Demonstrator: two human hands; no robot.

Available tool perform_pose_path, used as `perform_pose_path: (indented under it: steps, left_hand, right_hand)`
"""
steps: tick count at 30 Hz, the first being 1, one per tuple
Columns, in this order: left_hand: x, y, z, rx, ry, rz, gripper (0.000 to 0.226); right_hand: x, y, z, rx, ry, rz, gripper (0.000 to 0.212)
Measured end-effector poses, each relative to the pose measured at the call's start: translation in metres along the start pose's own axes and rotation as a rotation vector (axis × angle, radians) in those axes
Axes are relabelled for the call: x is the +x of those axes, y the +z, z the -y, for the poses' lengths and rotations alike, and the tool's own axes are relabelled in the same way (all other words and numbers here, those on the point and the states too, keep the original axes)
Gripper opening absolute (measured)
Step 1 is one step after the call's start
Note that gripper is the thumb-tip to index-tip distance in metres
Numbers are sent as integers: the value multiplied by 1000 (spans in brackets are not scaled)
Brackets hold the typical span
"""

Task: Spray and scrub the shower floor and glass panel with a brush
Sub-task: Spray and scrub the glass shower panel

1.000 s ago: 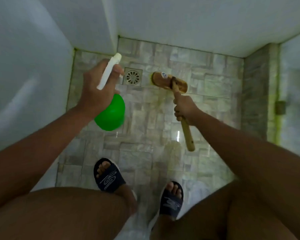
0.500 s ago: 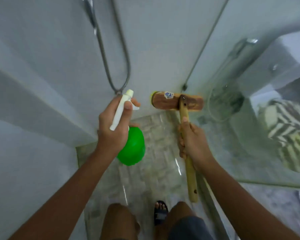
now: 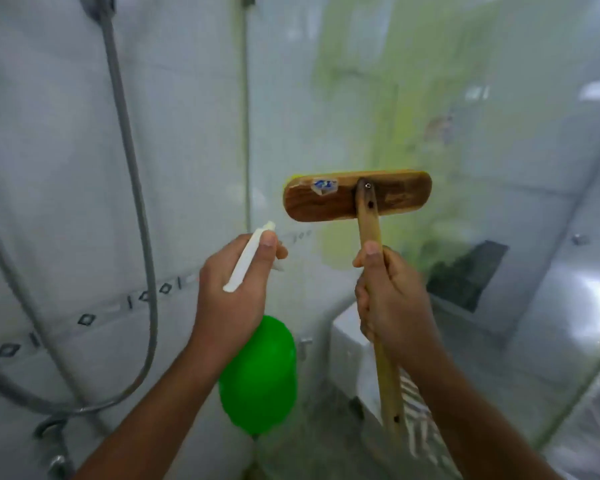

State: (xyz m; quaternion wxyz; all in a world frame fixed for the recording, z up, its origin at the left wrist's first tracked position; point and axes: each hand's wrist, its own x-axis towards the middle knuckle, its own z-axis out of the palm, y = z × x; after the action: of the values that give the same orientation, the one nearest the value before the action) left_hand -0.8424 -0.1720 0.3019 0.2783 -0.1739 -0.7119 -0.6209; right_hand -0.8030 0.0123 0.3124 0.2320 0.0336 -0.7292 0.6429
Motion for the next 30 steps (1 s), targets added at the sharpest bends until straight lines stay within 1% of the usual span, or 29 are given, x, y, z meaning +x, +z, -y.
perform_pose_path:
  steps: [3, 7, 10, 14, 19, 22, 26, 28, 30]
  left_hand:
    - [65, 25, -46, -81, 92, 104, 50]
    - [130, 54, -93, -180, 159, 222, 60]
    - [159, 74, -117, -228, 197, 267, 51]
    - [192, 95, -148, -298, 163, 339, 31]
    - [210, 106, -187, -333, 211, 374, 33]
    - [215, 108, -199, -378, 170, 358, 33]
    - [217, 107, -203, -397, 170, 323, 31]
    - [218, 108, -200, -389, 158, 349, 29]
    - [219, 108, -196, -384, 125, 373, 28]
  right_hand:
    - [42, -24, 84, -15, -171, -189, 37]
    - [77, -52, 173, -67, -295, -399, 34]
    - [91, -67, 213, -89, -333, -464, 34]
    - [103, -77, 246, -111, -356, -527, 33]
    - [113, -79, 278, -279, -387, -595, 33]
    - [119, -74, 291, -323, -384, -601, 35]
    - [121, -70, 292, -438, -383, -605, 42]
    - [120, -70, 290, -483, -388, -623, 48]
    - [120, -70, 288, -504, -386, -635, 50]
